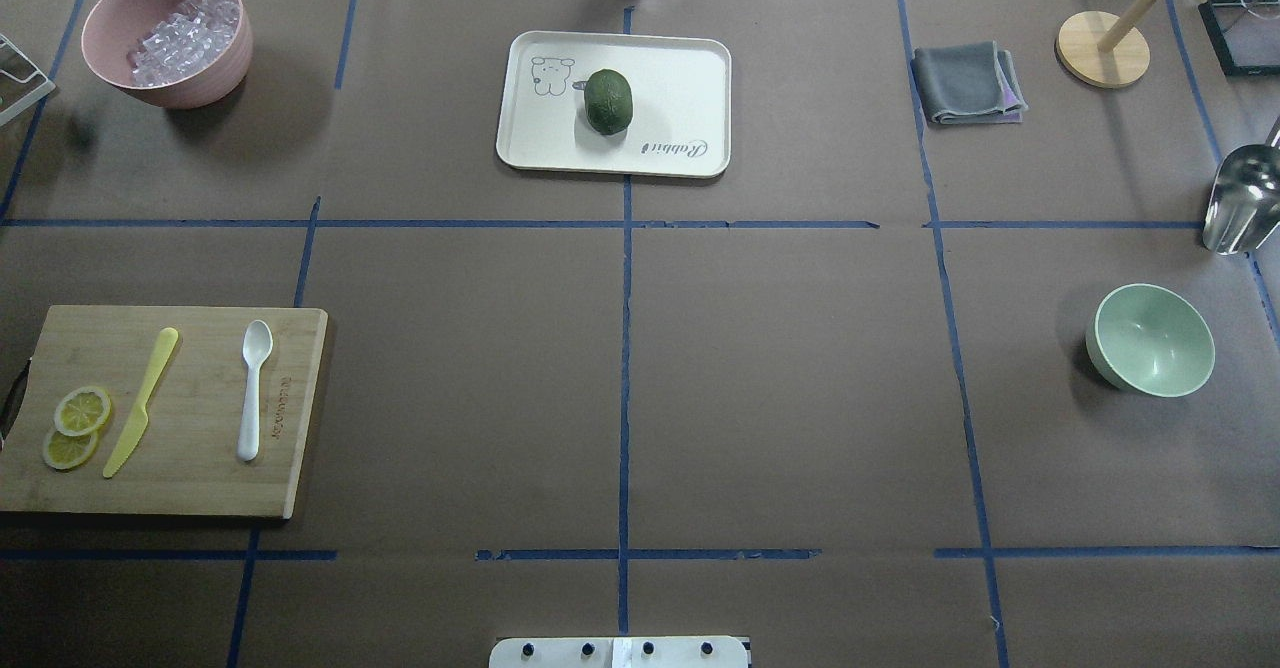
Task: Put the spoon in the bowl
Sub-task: 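Move the right gripper down toward the pale green bowl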
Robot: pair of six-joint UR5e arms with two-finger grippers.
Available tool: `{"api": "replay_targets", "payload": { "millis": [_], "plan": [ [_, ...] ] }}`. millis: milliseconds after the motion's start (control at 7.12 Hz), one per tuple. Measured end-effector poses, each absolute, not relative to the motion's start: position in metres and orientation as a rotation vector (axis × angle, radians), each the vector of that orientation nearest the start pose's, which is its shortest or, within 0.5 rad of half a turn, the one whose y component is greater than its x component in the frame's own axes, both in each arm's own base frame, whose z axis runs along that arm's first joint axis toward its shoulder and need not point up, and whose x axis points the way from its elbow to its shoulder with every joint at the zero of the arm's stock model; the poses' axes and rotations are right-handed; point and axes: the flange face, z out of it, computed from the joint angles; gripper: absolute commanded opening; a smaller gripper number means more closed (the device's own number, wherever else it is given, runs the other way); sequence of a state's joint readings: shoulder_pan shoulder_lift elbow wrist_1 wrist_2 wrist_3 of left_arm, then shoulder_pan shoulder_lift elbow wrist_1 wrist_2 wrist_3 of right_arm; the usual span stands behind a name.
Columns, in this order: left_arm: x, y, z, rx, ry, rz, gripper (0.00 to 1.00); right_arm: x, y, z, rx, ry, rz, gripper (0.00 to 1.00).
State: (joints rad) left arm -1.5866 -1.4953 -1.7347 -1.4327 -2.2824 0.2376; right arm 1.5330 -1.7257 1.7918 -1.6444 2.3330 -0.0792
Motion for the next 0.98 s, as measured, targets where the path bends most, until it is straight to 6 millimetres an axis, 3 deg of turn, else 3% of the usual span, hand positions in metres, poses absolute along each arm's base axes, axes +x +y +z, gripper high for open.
{"api": "replay_targets", "payload": {
  "millis": [281,421,702,982],
  "plan": [
    [-0.074,-0.453,0.631,0.043,0.715,0.197,1.0,0.042,-0.43,0.628,0.013,-0.769,-0.124,1.0],
    [-0.073,-0.453,0.63,0.043,0.717,0.198,1.0,0.024,-0.438,0.621,0.028,-0.782,-0.131,1.0],
    [-0.072,-0.453,0.629,0.045,0.717,0.202,1.0,-0.044,-0.455,0.606,0.059,-0.81,-0.058,1.0],
    [-0.071,-0.454,0.629,0.046,0.717,0.204,1.0,-0.112,-0.454,0.616,0.087,-0.82,-0.025,1.0]
  ]
}}
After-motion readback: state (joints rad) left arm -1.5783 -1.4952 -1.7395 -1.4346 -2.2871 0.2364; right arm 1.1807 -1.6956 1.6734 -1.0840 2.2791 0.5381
